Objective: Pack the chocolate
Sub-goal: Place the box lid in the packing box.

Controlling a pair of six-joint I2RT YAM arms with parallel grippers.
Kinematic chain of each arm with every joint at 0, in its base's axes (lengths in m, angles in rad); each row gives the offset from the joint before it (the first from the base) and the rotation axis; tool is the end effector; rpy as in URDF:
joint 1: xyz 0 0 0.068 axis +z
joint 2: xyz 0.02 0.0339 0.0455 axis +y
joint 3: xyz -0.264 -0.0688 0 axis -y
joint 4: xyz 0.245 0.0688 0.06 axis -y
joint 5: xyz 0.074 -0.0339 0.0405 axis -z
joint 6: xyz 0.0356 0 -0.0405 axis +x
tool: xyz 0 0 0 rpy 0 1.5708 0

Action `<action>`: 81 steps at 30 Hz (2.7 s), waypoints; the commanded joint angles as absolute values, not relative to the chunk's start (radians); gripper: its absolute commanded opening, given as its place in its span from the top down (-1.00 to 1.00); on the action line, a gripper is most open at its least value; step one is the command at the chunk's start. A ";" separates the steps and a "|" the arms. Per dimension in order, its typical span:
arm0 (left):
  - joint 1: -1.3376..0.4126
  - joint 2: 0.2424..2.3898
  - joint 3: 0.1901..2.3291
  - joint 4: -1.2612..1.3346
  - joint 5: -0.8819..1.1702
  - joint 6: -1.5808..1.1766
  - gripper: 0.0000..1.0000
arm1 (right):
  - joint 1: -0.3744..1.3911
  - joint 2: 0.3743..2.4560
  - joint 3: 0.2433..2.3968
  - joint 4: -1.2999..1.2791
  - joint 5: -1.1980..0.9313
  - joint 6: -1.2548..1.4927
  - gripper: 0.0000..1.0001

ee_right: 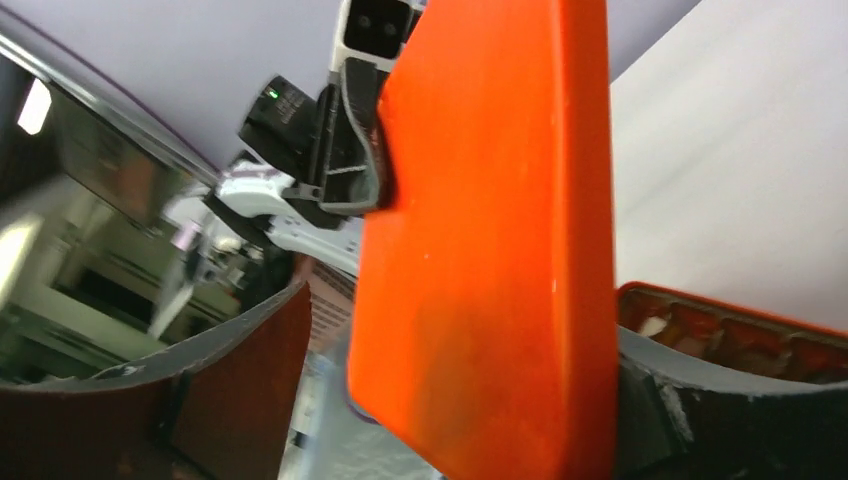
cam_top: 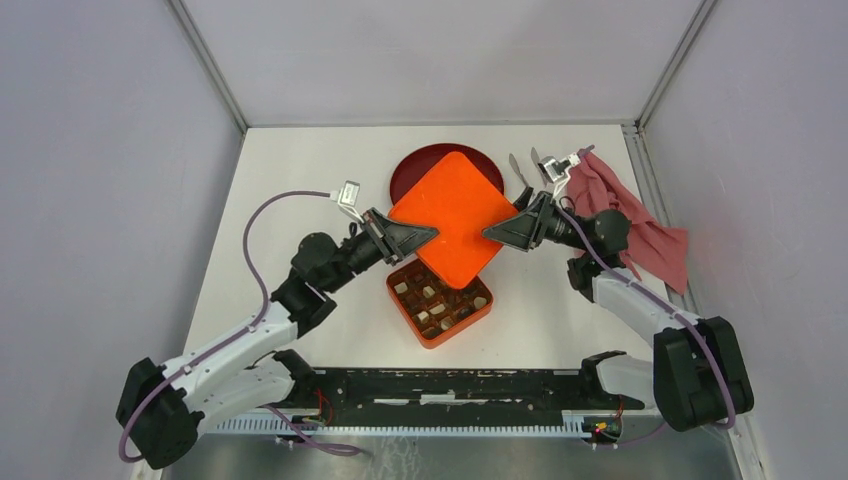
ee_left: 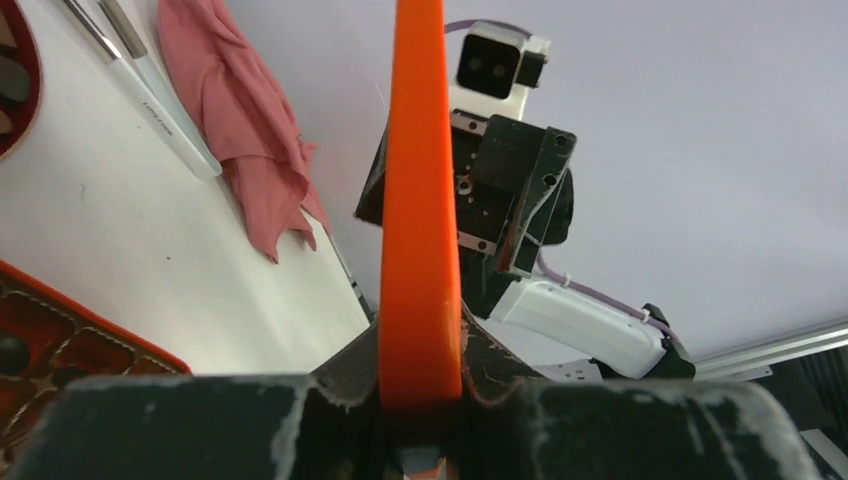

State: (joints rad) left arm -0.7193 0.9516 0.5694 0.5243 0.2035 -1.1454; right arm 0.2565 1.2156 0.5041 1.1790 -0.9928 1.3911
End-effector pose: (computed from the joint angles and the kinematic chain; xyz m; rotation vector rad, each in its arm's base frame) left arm 0.1640 -0.1532 0.3082 -0.1593 1.6568 -1.6314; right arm 0.2211 0.0888 0.2886 -0.2475 1.5900 1.8847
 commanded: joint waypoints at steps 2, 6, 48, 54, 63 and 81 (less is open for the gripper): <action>-0.688 0.775 0.643 0.286 0.228 -0.972 0.96 | 0.230 1.143 0.666 0.696 -1.219 0.738 -0.82; -0.667 0.703 0.664 0.157 0.329 -0.911 0.96 | 0.207 1.109 0.737 0.393 -1.269 0.449 -0.84; -0.664 0.347 0.694 -0.498 -0.140 -0.676 -0.71 | 0.320 1.252 0.753 0.028 -1.391 0.336 1.00; -0.664 0.290 0.731 -0.573 -0.146 -0.757 -1.00 | 0.368 1.369 0.763 -0.076 -1.296 0.302 1.00; -0.664 0.409 0.710 -0.685 -0.163 -0.926 -0.99 | 0.445 1.603 1.010 -0.422 -1.165 0.103 1.00; -0.664 0.546 0.422 -0.359 -0.013 -1.086 -0.62 | 0.427 1.710 0.994 -0.291 -1.200 0.254 0.83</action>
State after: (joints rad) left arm -0.6685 0.5175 0.4580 -0.4778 -0.0509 -1.0233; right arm 0.4450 1.7023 0.9924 -0.3477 -1.1515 0.2134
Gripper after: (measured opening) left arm 0.818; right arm 0.181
